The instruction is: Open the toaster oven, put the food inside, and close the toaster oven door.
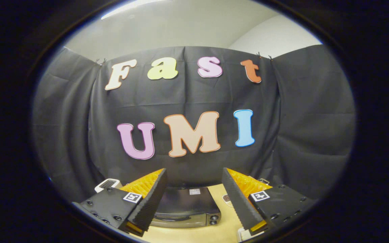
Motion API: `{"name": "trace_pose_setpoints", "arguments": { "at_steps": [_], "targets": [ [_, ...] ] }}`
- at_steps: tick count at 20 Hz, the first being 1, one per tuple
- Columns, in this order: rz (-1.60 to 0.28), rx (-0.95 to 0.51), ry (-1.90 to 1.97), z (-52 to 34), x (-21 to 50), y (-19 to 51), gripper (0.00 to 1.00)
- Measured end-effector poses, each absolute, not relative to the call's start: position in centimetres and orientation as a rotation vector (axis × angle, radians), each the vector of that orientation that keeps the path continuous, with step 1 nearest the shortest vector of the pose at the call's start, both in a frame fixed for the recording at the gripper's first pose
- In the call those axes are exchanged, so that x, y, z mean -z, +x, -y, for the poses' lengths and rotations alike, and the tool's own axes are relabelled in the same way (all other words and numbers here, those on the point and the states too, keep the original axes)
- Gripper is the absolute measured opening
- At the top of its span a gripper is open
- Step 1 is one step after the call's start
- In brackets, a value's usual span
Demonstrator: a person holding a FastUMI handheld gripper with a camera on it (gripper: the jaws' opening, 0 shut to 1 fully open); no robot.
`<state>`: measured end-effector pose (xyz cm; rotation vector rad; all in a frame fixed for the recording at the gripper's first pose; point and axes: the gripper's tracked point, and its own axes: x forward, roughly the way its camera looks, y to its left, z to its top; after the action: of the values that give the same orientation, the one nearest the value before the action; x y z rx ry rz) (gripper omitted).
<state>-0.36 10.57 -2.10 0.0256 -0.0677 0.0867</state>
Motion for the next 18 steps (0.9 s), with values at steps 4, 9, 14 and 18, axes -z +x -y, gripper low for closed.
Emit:
{"name": "trace_pose_setpoints", "arguments": {
  "at_steps": [4,9,14,18],
  "targets": [
    [0.004,-0.117,0.030,-12.5,6.6,0.7,1.00],
    [-0.028,-0.162,0.021,-15.4,10.7,1.6,1.00],
    [-0.007,-0.192,-0.015,-16.9,13.3,2.9,1.00],
    [-0.043,-0.212,-0.038,-17.9,16.5,3.8,1.00]
  ]
}}
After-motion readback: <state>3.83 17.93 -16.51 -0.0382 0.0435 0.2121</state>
